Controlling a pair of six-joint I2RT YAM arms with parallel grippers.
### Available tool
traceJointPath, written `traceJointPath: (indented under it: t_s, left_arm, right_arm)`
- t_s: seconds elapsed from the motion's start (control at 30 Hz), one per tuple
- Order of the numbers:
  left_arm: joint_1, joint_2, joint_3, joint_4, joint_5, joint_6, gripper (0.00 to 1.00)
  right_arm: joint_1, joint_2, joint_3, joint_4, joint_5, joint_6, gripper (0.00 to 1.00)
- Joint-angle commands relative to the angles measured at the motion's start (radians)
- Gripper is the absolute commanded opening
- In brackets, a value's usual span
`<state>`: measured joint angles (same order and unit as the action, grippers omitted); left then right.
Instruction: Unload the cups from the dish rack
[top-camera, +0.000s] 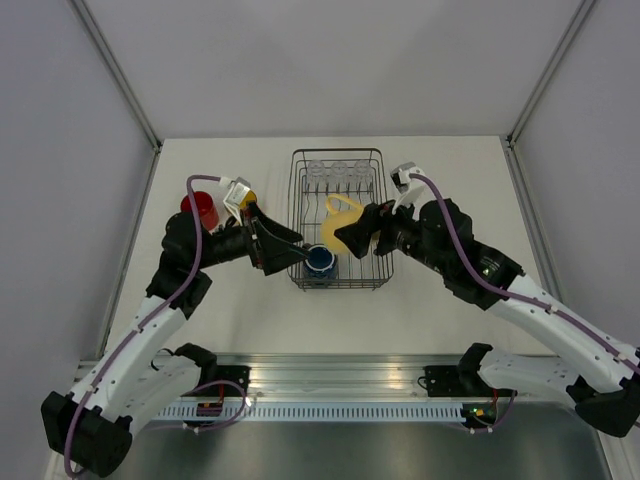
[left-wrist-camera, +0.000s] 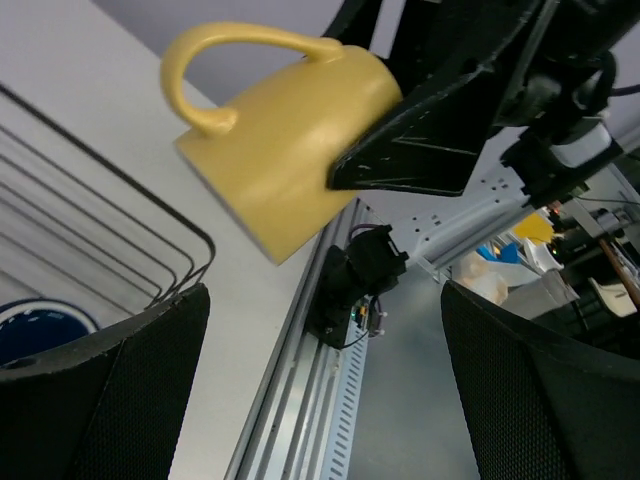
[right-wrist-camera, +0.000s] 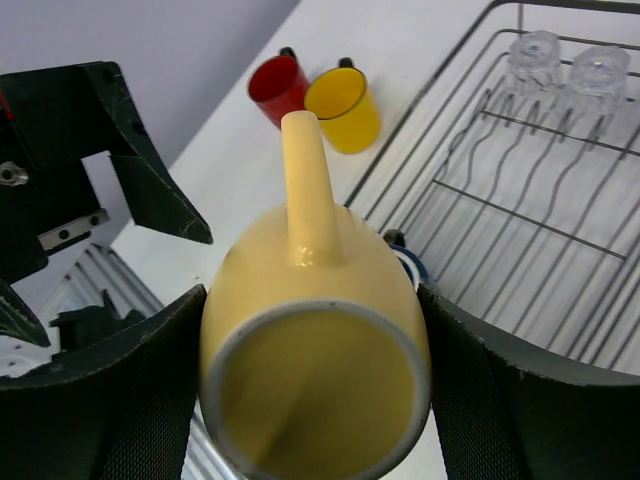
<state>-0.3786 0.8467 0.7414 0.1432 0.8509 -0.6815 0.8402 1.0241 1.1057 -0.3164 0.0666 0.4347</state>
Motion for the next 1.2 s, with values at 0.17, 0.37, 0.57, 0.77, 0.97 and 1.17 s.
traceJointPath:
  t_s: [0.17, 0.37, 0.57, 0.77, 0.97, 1.17]
  left_arm:
    - [-0.12, 0.02, -0.057, 0.506, 0.007, -0.174, 1.0]
    - [-0.186, 0.048, -0.071, 0.62, -0.027, -0.205, 0.99]
    - [-0.289, 0.04, -0.115, 0.763, -0.096, -0.176, 0.91]
    - [-0.333, 0.017, -0.145, 0.802, -0.17, -0.118, 0.67]
    - [-0.338, -0.006, -0.171, 0.831, -0.208, -0.098, 0.33]
    - [-0.339, -0.014, -0.165, 0.829, -0.251, -0.082, 0.05]
  right_arm:
    - [-0.004, -0.12, -0.058, 0.324, -0.183, 0.169, 0.2]
    - [-0.004, -0.168, -0.127, 0.465, -0.174, 0.243, 0.2]
    - [-0.004, -0.165, -0.199, 0.595, -0.162, 0.381, 0.2]
    - [-0.004, -0.171, -0.254, 0.724, -0.185, 0.473, 0.2]
    - [-0.004, -0.176, -0.335, 0.833, -0.225, 0.567, 0.19]
    - [0.003, -0.164, -0.383, 0.91, -0.261, 0.63, 0.19]
